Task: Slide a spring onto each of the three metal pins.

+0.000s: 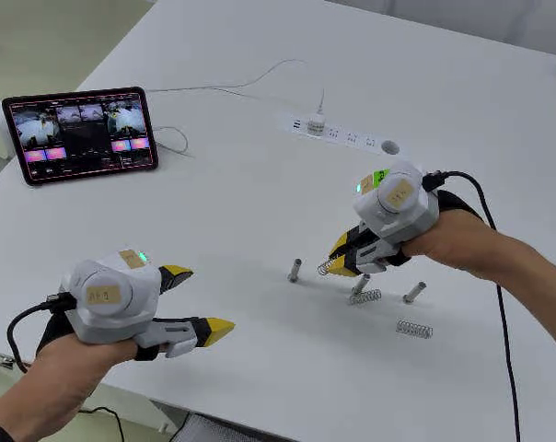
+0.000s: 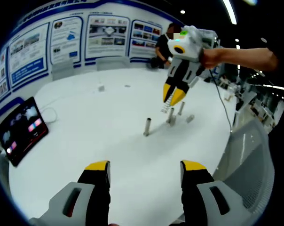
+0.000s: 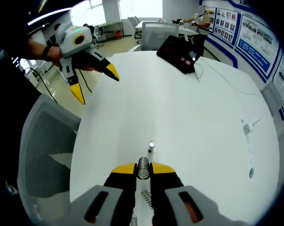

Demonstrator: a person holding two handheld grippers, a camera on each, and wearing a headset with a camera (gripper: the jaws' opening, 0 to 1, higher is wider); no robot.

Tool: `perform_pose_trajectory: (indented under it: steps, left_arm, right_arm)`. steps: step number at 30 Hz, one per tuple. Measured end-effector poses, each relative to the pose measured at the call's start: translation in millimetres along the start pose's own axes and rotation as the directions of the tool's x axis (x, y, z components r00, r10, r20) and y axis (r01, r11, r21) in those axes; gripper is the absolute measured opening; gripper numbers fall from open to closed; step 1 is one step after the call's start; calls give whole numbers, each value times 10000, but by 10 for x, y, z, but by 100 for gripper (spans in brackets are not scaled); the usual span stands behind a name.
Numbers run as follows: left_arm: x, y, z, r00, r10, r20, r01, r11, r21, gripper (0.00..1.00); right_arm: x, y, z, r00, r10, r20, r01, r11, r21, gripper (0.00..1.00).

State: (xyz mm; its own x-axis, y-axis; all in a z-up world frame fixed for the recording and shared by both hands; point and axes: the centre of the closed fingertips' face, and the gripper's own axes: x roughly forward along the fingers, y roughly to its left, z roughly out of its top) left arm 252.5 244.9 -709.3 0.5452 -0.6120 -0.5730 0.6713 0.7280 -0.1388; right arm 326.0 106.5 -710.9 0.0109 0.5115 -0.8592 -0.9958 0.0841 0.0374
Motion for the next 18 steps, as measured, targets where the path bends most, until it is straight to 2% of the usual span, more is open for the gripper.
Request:
perform_pose_trajectory:
  steps: [9,18]
  left_arm:
    - [-35,40,-18,10000,64,41,-63,9998,-203,62]
    - [-37,9,-6,10000,24,65,-22,9997,-237,61]
  right_arm:
    - [116,-75,84,9999,-62,-117,58,9995,-307,12]
    - [182,-134,150,9999,-54,-153,47,9989,-465,12]
